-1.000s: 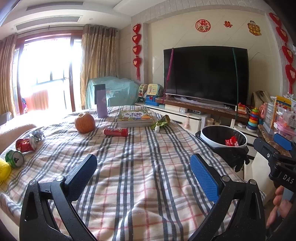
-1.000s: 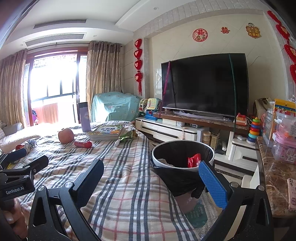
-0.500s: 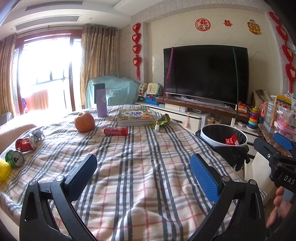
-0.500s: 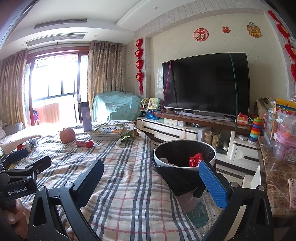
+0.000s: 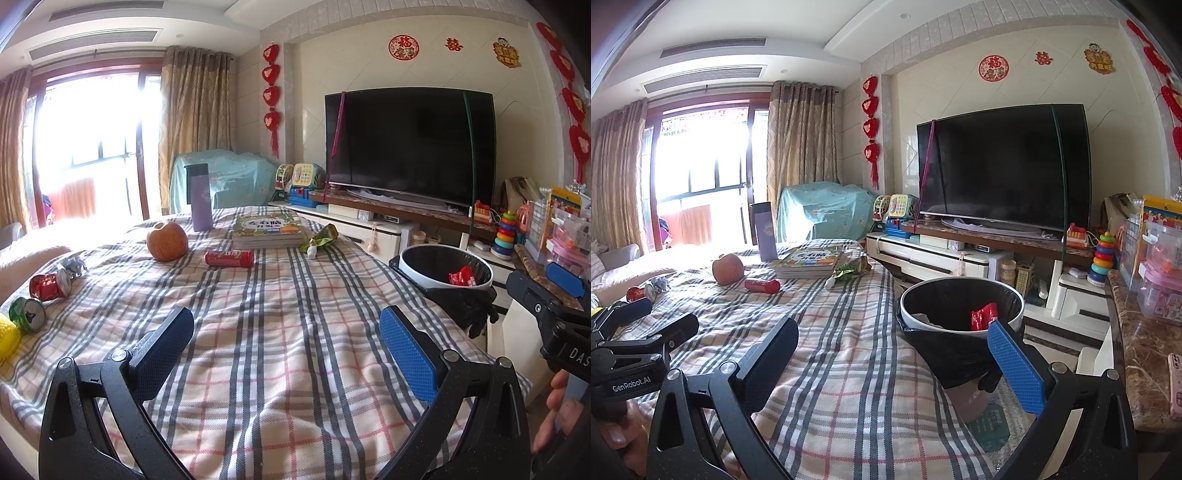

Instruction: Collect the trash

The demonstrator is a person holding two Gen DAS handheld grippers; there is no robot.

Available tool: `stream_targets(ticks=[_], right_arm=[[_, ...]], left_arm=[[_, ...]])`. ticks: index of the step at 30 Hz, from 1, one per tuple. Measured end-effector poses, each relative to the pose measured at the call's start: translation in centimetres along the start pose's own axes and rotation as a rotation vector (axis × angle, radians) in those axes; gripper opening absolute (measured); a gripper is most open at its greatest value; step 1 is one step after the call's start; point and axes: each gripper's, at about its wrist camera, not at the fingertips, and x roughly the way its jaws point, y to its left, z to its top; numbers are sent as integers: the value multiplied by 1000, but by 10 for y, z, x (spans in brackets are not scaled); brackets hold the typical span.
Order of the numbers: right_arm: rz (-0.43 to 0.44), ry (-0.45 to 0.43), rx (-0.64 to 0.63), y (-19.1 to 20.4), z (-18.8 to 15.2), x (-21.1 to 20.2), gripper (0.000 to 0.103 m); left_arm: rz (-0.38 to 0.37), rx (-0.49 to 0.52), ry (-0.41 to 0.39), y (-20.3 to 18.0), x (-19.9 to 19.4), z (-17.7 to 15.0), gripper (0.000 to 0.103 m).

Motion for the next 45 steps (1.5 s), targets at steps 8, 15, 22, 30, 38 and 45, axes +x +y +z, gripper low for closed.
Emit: stream_targets(ticks=[8,15,22,30,38,45], right_arm=[[2,0,1,0,0,0,103],[2,0,2,0,0,0,103],[9,-7,3,1,2,-2,103],[16,-14,8,0,5,-3,103],[31,-27,13,-1,10,-6,103],[40,-24,15,1,13,-2,103]], left_arm=[[-1,1,2,0,0,0,103],[-3,1,2,0,0,0,103],[-3,1,2,0,0,0,103],[-9,-1,3,-1,-2,1,103],[-21,8,-11,-5,-4,8,103],[-32,7,3,-2,0,13,103]])
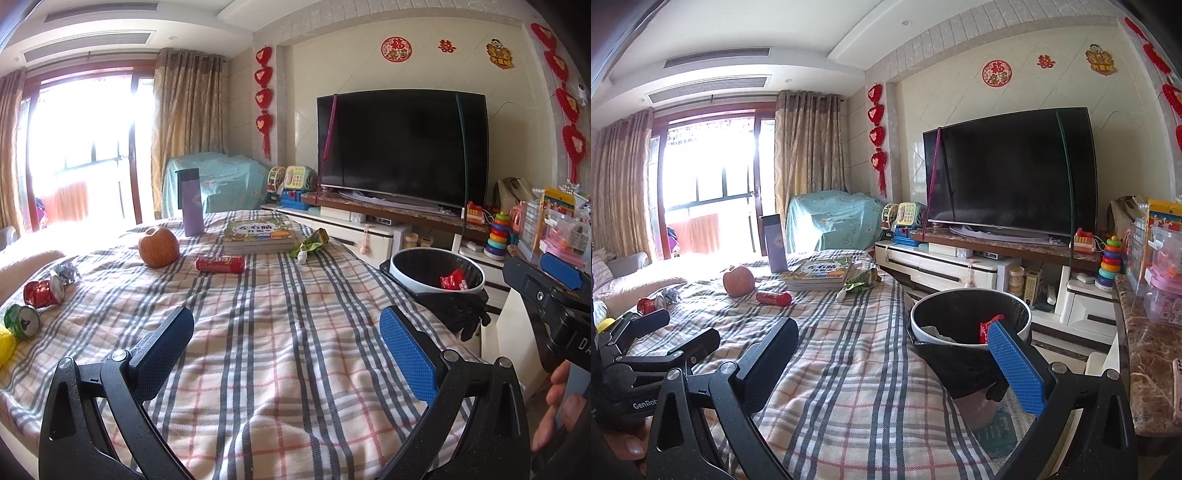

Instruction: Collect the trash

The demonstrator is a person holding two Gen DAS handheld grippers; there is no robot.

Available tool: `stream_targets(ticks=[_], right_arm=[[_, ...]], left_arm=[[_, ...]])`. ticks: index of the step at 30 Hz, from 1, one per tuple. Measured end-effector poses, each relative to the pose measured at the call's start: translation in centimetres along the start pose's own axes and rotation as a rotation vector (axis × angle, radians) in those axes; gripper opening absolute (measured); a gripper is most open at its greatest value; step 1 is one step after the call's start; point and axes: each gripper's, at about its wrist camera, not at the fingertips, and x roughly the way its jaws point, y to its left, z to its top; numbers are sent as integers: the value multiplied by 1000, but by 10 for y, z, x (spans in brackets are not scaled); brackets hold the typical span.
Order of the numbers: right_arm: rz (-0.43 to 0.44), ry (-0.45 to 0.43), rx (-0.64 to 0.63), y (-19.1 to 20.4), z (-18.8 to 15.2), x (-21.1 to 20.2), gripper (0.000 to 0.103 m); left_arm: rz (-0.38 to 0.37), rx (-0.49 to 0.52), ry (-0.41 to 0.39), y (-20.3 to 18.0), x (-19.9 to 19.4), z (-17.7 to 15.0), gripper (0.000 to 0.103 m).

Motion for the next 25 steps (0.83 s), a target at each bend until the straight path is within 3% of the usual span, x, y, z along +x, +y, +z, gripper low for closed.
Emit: stream_targets(ticks=[25], right_arm=[[15,58,28,-2,11,29,103]], left_arm=[[-16,-18,35,10,19,8,103]])
